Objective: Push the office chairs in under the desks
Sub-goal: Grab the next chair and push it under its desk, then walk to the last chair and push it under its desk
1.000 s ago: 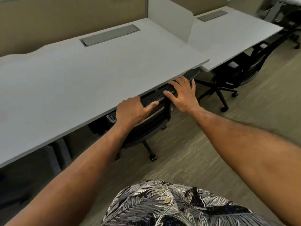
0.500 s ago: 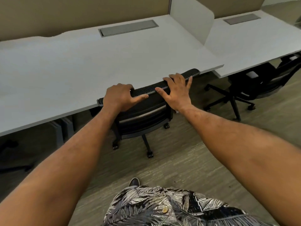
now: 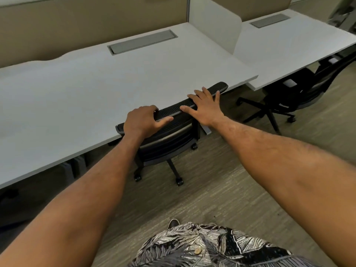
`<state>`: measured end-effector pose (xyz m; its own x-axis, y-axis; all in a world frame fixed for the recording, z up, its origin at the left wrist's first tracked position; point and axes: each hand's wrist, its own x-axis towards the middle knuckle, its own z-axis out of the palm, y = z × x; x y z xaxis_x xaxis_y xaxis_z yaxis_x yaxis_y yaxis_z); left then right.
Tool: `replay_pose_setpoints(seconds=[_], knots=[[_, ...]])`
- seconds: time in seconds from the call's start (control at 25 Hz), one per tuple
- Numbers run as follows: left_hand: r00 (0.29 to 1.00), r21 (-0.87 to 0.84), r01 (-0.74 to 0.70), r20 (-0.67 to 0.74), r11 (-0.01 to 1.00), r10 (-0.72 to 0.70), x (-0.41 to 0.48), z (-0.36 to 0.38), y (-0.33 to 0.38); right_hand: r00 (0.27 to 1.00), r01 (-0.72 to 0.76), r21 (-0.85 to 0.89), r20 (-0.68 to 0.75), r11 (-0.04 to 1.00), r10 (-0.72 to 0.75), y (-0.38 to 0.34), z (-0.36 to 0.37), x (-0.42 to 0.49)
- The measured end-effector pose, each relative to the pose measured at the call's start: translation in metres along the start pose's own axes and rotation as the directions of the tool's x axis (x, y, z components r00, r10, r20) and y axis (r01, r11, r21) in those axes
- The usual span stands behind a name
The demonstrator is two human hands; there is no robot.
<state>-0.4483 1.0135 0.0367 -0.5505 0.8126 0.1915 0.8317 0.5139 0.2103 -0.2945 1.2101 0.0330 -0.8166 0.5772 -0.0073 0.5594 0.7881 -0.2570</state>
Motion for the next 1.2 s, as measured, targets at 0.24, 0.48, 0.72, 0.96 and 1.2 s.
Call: replay_pose_setpoints(seconds=[0.24,0.48,0.72,0.96,1.2], knots=[[0.894,0.165,-0.327,-0.265,0.931,0.361,-0.014,0.023,-0.002,0.983,0.080,0.083,-0.174,0.993,-0.065,0.001,0.009,-0.027],[0.797,0.134,-0.603,0.132,0.786,0.589,-0.043,0.086,0.044,0.987,-0.046,0.094,-0.150,0.994,0.060,0.047,0.035,-0.085],[0.773,0.030,-0.507,0.458,0.861,0.439,-0.017,0.137,0.119,0.888,-0.456,0.181,0.163,0.871,0.431,0.123,0.068,-0.161],[0.633,-0.081,-0.594,0.568,0.800,0.527,0.024,0.189,0.235,0.749,-0.661,0.216,0.226,0.718,0.622,0.237,0.063,-0.224],[0.579,-0.193,-0.586,0.580,0.787,0.573,0.042,0.245,0.369,0.691,-0.723,0.237,0.237,0.649,0.683,0.352,0.043,-0.270]])
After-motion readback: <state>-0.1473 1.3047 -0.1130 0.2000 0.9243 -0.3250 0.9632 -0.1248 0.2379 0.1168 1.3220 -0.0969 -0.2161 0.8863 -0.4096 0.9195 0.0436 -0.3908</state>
